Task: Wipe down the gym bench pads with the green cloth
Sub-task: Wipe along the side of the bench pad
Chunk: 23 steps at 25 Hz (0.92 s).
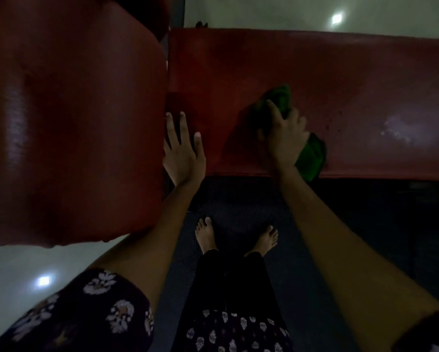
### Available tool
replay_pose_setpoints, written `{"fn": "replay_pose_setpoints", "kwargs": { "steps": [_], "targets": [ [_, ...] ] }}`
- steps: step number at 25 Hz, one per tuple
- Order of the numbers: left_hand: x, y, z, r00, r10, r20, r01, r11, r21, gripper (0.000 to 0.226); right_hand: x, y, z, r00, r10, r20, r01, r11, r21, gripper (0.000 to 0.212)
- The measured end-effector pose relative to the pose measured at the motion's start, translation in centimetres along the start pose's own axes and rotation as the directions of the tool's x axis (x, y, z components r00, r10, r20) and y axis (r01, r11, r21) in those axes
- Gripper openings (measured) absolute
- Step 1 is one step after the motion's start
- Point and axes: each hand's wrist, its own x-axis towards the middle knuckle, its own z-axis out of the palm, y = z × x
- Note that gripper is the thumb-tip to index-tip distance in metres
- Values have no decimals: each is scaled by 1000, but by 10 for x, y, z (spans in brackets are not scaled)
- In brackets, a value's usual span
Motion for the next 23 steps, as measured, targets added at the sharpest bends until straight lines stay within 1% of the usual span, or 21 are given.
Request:
{"fn": "replay_pose_setpoints", "kwargs": {
  "steps": [1,2,3,4,5,6,7,8,9,10,12,13,14,15,16,17,18,19,20,22,23],
  "targets": [
    [-9,-2,2,1000,-14,3,14,999,49,70,-3,-17,0,982,-185,23,185,983,-3,59],
    [-7,-1,5,1000,-19,-20,20,999,49,68,-1,-25,0,922,-380,67,382,924,-14,60],
    [-1,3,0,999,-35,-9,36,997,64,67,11,-22,0,856,-506,104,512,857,-52,59],
    [3,5,-2,999,-44,22,42,994,99,65,31,-14,-4,843,-522,127,534,840,-96,58],
    [4,6,-2,997,-64,52,57,990,128,62,56,-5,-8,902,-417,107,428,897,-111,56],
    [2,7,-1,995,-81,66,69,985,156,59,77,0,-15,971,-233,54,236,969,-74,53],
    [0,9,3,992,-98,76,86,984,156,56,85,1,-18,997,-71,34,71,997,-8,50],
    [1,15,4,990,-119,69,109,984,138,53,82,-7,-17,999,-28,35,29,1000,-2,51],
    [3,21,4,987,-151,62,144,983,111,52,73,-20,-14,993,-102,54,104,994,-39,53],
    [5,28,4,981,-185,56,179,980,86,53,59,-32,-10,964,-251,91,257,965,-60,57],
    [7,39,3,968,-244,54,240,969,64,56,30,-23,-6,825,-541,162,556,829,-60,62],
    [7,42,4,968,-245,52,241,968,74,59,27,-3,-8,783,-595,179,615,784,-85,63],
    [6,44,4,975,-219,48,214,973,85,62,29,22,-10,826,-538,169,557,824,-100,64],
    [6,45,6,985,-166,54,161,983,90,64,34,50,-12,930,-347,119,357,932,-71,63],
    [6,47,8,994,-88,65,82,993,89,65,33,70,-16,991,-108,79,108,994,-5,62],
    [6,53,10,997,0,76,-7,996,91,64,26,82,-19,995,89,53,-92,994,55,60],
    [6,61,13,993,88,81,-96,991,96,63,16,83,-18,987,154,37,-156,986,58,60],
    [8,70,18,985,153,84,-161,982,99,62,4,76,-15,996,78,43,-80,996,31,61],
    [10,80,22,977,192,87,-201,975,100,61,-9,69,-12,995,-80,67,79,997,13,62],
    [15,103,32,964,237,122,-250,962,106,58,-22,82,-10,927,-366,82,365,931,22,62],
    [17,114,37,954,261,146,-279,953,115,56,-20,100,-13,911,-405,75,405,914,8,61]
  ]
}}
